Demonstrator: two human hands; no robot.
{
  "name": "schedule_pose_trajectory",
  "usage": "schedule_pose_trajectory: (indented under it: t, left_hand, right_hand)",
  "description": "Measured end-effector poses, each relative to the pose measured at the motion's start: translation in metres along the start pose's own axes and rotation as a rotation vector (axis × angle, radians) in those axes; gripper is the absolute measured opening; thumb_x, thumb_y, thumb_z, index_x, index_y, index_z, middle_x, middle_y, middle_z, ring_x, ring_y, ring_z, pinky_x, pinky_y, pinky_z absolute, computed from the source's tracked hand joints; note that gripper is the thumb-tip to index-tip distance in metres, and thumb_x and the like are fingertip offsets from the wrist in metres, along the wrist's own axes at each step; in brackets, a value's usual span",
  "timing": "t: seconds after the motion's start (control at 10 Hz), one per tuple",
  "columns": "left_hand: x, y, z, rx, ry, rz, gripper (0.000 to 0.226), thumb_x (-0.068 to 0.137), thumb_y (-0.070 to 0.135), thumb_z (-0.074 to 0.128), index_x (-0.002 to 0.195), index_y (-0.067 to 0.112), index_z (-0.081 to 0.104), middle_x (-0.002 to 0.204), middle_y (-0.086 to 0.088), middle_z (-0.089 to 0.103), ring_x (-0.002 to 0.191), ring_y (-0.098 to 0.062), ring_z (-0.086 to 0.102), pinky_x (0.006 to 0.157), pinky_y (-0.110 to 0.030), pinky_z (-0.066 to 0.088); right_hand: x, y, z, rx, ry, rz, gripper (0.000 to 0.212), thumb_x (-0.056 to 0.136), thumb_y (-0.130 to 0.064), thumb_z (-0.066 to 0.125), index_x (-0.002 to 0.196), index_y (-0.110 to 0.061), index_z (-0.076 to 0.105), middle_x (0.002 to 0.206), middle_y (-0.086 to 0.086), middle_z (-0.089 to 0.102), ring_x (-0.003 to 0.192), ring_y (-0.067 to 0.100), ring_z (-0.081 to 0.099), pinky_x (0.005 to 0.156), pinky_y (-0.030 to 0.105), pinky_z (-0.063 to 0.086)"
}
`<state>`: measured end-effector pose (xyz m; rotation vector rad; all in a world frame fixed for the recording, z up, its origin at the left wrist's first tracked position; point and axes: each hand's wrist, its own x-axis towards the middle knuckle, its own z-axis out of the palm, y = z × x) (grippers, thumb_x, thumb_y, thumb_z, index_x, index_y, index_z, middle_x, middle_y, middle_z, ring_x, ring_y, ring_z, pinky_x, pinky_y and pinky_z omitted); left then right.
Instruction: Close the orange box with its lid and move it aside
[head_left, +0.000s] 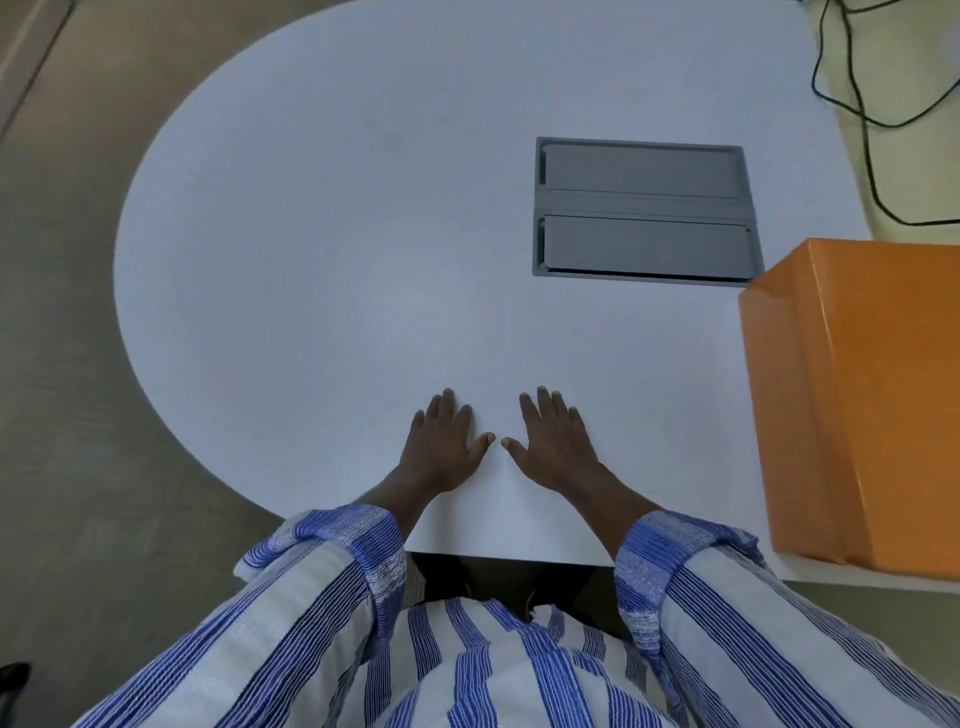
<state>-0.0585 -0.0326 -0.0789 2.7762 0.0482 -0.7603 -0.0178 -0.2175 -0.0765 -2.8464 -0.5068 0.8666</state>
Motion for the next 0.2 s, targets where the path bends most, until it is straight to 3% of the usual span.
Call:
schedule_pose_trajectory:
  t: [0.2]
  left_hand:
    - [0.013,0.006,-0.040,0.022,0.028,0.025,0.074,0.103,0.059,0.028,0.157,0.009,0.027,0.167,-0.022,0.015,0.156,-0.035,0.009,0.126,-0.051,0.014]
  right_hand:
    - [0.013,-0.005,-0.040,-0.025,0.085,-0.033,0.077,0.102,-0.054,0.038,0.161,-0.010,0.013,0.168,0.020,0.012,0.156,0.038,0.008,0.126,0.051,0.012]
